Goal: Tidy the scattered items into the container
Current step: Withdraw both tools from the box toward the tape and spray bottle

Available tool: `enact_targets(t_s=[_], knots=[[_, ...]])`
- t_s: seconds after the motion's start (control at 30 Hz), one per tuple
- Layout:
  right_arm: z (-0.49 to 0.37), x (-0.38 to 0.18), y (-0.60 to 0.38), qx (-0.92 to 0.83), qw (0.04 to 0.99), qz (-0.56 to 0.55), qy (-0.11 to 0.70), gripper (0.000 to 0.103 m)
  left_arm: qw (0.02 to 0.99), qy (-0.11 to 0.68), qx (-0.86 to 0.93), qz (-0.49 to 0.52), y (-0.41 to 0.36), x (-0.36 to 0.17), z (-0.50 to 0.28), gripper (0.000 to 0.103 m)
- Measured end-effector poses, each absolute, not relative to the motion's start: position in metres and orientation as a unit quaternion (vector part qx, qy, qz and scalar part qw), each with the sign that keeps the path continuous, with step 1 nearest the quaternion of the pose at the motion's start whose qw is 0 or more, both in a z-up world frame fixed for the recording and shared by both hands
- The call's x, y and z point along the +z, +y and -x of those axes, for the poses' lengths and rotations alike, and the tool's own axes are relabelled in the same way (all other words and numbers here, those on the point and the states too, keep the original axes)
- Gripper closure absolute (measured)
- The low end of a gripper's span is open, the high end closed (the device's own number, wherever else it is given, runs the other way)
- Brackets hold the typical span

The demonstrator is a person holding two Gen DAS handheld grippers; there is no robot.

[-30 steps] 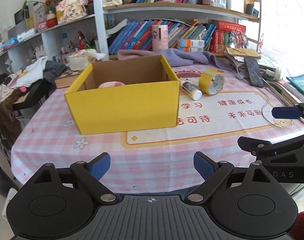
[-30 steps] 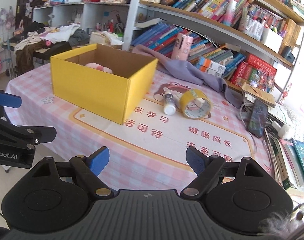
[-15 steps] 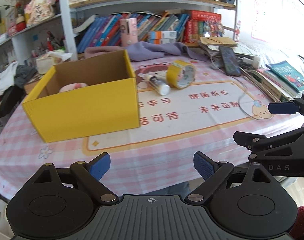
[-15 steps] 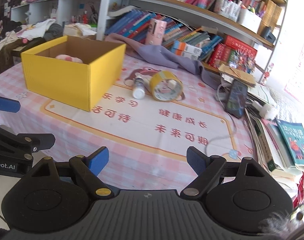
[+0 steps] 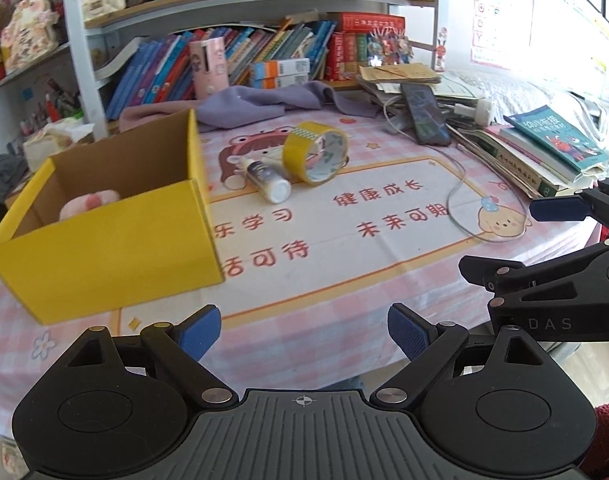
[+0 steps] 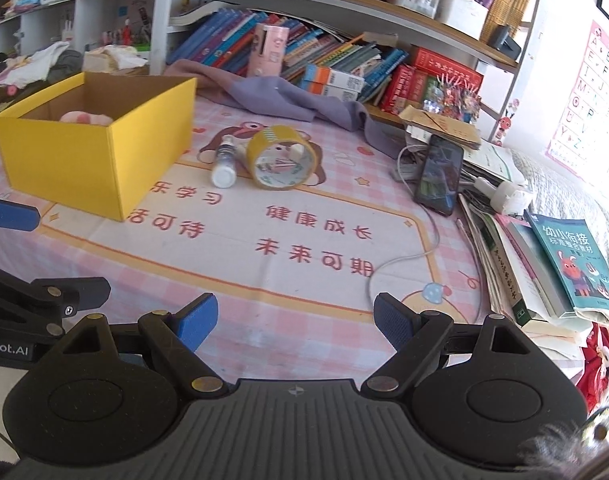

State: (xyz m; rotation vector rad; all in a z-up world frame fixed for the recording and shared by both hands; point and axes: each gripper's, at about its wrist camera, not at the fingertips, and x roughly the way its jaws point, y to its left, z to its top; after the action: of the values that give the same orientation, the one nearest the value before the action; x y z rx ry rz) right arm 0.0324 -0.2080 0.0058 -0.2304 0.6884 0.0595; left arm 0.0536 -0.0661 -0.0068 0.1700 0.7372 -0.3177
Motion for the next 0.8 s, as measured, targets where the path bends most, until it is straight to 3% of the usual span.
enact_targets(t_s=[0.8], knots=[[-0.167,-0.006,-0.268,0.092,0.920,0.115,0.364,0.022,0.915,0.386,-0.097,-0.071,-0.127,-0.021,-0.160,0.011]])
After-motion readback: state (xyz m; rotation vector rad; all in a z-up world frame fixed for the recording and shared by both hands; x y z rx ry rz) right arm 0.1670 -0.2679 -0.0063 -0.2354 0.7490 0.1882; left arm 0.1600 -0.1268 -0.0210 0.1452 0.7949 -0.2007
